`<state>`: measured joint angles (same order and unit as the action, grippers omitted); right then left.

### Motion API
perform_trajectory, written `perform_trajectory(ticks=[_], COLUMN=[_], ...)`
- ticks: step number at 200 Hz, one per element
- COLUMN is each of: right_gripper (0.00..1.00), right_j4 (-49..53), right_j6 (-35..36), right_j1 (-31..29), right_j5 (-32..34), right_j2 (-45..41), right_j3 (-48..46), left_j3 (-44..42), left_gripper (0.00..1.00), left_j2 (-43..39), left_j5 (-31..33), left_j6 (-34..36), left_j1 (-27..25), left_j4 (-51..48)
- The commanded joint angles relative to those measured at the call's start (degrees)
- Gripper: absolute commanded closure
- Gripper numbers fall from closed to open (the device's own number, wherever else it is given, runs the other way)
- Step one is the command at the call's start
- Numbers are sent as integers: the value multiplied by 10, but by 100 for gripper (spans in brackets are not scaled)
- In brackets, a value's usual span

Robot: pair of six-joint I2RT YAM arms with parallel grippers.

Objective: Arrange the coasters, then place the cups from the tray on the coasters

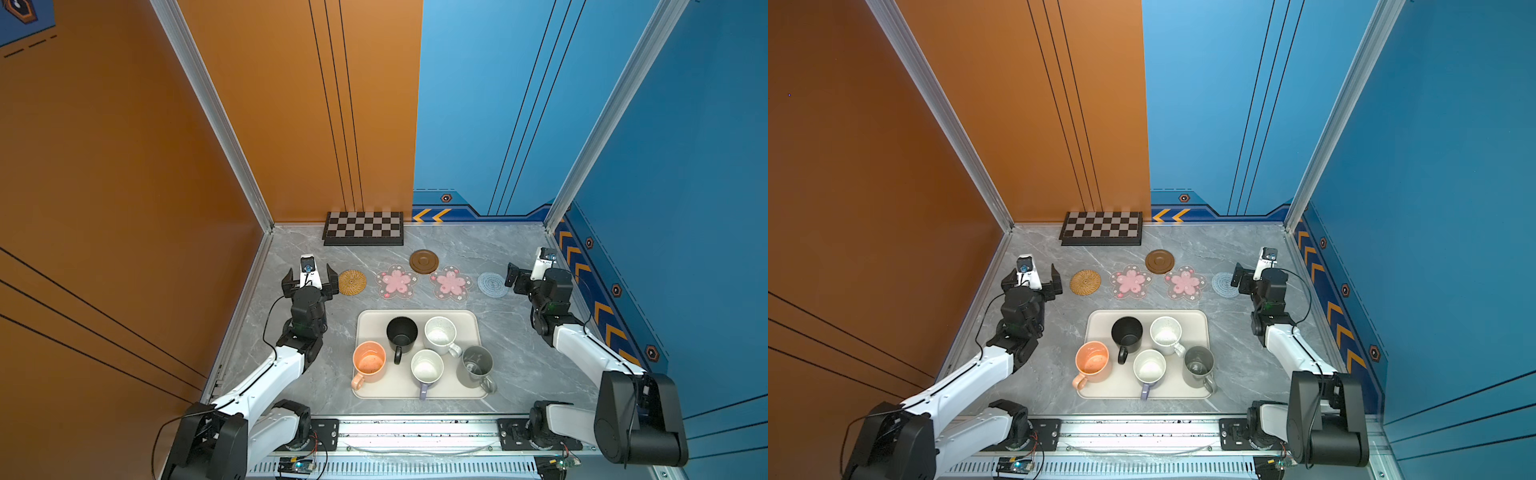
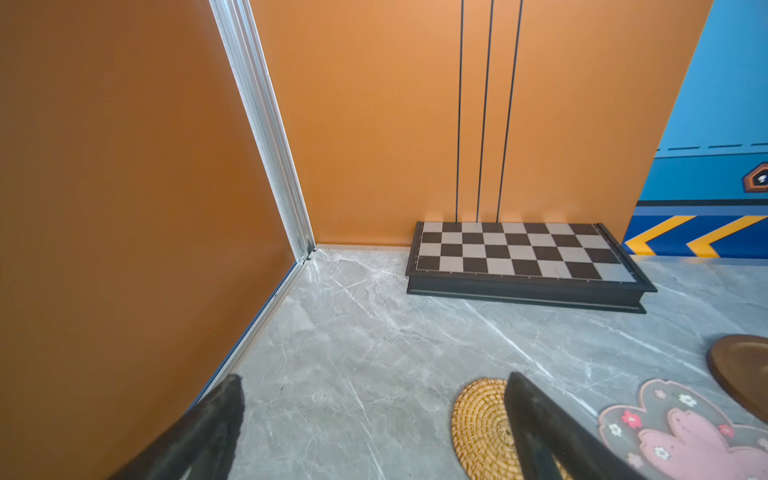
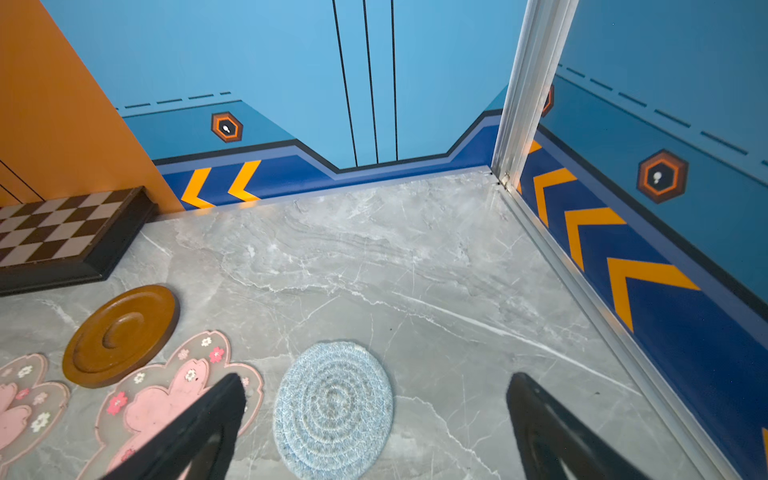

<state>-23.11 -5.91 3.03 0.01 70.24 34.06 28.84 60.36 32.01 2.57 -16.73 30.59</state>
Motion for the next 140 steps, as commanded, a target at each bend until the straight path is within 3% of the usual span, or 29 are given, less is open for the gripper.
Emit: perform_trajectory(ticks=[1, 41, 71, 101, 140], right_gripper=[0, 0, 0, 0, 0], right_j4=[75, 177, 233, 276, 338], right_j6=[-2, -24, -26, -50, -51], right_j1=[3, 2, 1, 3, 4], right_j5=[1, 48, 43, 73, 68], right_j2=[-35, -79, -97, -103, -83], right_j3=[14, 70, 102, 130, 173], left_j3=[46, 84, 93, 149, 154], left_gripper=[2, 2, 2, 2, 2], left_j2=[-13, -29, -47, -40, -42], left_j5=[22, 33, 34, -26, -25], left_j6=[-23, -37, -54, -101, -98], left_j1=[-12, -35, -38, -11, -11], left_j4=[-138, -209, -240, -348, -345])
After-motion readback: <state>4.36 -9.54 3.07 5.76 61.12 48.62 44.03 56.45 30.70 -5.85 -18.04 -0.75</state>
